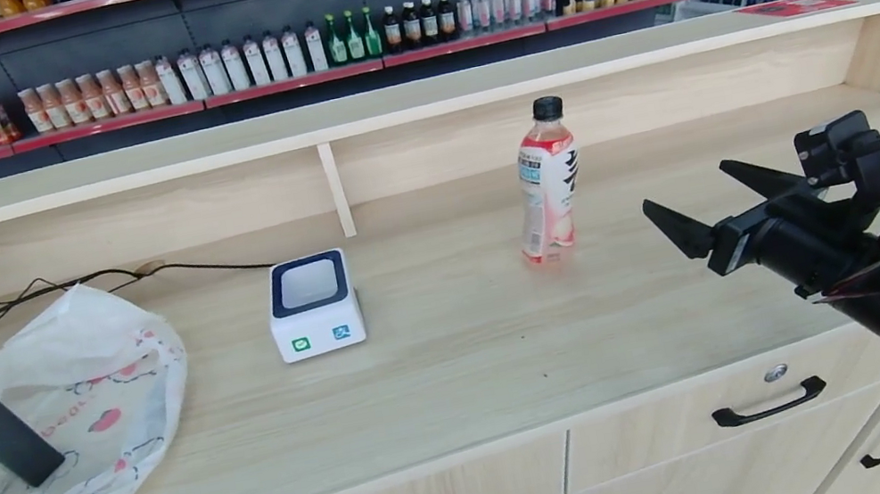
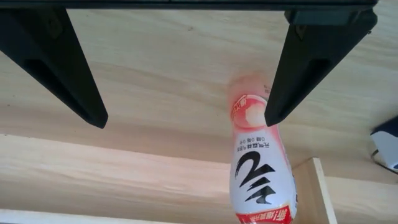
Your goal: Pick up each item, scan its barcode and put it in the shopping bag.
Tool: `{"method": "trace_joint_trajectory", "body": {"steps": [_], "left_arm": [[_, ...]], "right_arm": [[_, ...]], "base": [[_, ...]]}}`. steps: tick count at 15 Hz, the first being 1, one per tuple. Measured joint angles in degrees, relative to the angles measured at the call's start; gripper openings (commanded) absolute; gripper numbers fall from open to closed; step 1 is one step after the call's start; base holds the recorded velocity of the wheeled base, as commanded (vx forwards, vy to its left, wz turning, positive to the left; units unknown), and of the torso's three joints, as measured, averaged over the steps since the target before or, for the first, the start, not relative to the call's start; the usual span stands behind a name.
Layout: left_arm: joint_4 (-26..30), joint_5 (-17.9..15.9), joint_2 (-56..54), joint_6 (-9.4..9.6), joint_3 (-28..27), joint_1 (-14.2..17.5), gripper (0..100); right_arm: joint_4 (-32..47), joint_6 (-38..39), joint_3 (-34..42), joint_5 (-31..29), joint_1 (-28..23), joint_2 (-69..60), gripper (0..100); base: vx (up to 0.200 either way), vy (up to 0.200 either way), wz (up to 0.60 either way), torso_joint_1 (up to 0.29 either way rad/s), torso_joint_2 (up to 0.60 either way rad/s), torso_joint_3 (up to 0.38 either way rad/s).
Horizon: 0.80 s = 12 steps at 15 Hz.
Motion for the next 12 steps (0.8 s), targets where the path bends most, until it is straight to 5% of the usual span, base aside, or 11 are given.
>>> {"method": "trace_joint_trajectory", "body": {"steps": [12], "left_arm": [[-0.3, 0.0, 0.0, 0.29, 0.0, 0.1, 100]], "right_arm": [[0.1, 2.4, -0.8, 0.0, -4.6, 2.9, 100]], "base": [[0.0, 0.0, 0.05, -0.001, 0.0, 0.0]]}}
